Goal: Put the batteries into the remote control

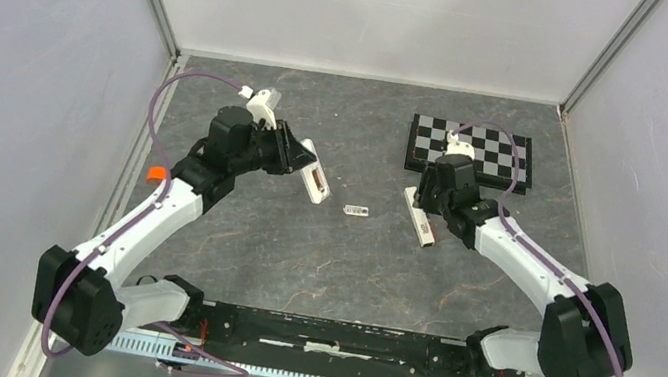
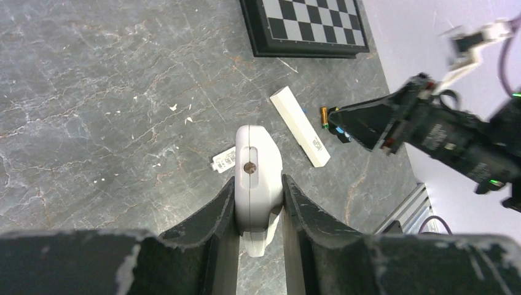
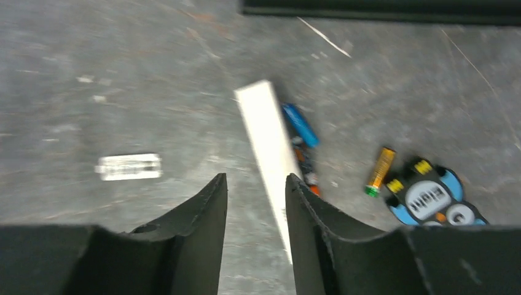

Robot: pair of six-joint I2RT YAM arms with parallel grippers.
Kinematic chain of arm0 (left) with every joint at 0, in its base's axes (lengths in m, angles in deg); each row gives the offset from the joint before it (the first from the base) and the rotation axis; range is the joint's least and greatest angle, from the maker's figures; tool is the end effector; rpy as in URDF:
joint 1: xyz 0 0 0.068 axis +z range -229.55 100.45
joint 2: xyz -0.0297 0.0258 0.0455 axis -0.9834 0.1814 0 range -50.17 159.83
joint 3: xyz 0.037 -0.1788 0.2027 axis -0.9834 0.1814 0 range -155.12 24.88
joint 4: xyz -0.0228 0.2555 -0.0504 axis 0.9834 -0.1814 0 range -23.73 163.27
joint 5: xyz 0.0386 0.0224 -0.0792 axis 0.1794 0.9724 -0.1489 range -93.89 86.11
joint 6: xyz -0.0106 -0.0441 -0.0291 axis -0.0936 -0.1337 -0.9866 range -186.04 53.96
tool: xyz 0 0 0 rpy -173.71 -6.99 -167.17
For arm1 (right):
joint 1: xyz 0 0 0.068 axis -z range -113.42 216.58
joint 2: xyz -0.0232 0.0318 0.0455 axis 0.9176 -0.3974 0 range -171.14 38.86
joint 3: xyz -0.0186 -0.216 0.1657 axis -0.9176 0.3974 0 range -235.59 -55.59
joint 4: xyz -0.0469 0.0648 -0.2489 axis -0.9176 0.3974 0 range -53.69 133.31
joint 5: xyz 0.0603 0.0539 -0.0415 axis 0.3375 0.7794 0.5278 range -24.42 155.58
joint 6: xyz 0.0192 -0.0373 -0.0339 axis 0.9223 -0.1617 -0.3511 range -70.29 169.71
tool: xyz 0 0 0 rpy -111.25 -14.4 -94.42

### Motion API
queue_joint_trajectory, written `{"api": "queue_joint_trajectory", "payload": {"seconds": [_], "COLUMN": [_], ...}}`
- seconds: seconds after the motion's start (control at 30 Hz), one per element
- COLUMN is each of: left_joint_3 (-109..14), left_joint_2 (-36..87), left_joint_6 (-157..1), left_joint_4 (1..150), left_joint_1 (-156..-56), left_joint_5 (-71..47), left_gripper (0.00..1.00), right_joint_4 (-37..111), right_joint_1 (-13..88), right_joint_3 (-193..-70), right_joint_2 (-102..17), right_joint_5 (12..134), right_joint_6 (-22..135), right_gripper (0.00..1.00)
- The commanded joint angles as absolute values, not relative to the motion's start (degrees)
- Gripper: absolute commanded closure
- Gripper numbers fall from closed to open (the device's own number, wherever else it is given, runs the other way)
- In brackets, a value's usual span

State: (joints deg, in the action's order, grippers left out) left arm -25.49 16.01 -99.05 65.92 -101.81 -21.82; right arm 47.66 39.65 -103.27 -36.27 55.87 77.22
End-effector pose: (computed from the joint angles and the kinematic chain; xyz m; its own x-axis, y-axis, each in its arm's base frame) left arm 0.2407 -0.1104 0.3036 -0.6443 -0.2963 -0.7050 0.3237 0.7296 -0.6024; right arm 0.2544 0.1226 0.2406 -0.6476 0.1816 -0.7400 -0.0339 0.9634 0.2661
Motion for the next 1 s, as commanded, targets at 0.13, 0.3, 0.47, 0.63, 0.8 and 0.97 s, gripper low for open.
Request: {"api": "queue_joint_trajectory", "payload": {"seconds": [0.13,0.3,0.47,0.63,0.8,0.97], "left_joint_3": [-26.67,-25.75,-26.58,-27.79,-29.47,-29.19], "left_joint_2": [11.62,11.14,11.77,13.46,15.44,15.79], "left_joint_6": [-97.64,-98.54,-97.48,-97.28,-96.74,-96.93], "left_joint_4": [67.64,67.84,66.52,65.82,64.93,65.78], "left_joint_1": [-101.89,-101.88,-101.91,-101.87,-101.92,-101.88], "left_joint_5": [-20.94,-21.11,-21.11,-21.39,-22.05,-21.79], "left_gripper": [0.98,0.98,0.98,0.98,0.98,0.98], "right_joint_4": [55.28,56.17,54.68,53.19,55.66,58.55], "right_joint_1": [43.04,43.32,43.21,43.27,43.27,43.26], "right_joint_3": [-105.07,-107.21,-106.25,-104.45,-105.37,-104.61], "right_joint_2": [-45.25,-50.84,-52.29,-51.71,-52.52,-50.69], "right_joint_5": [47.19,49.82,57.07,61.43,56.97,54.55], "right_joint_6": [71.07,67.57,65.43,64.73,64.5,64.53], "right_gripper": [0.61,0.65,0.7,0.54,0.46,0.46]}}
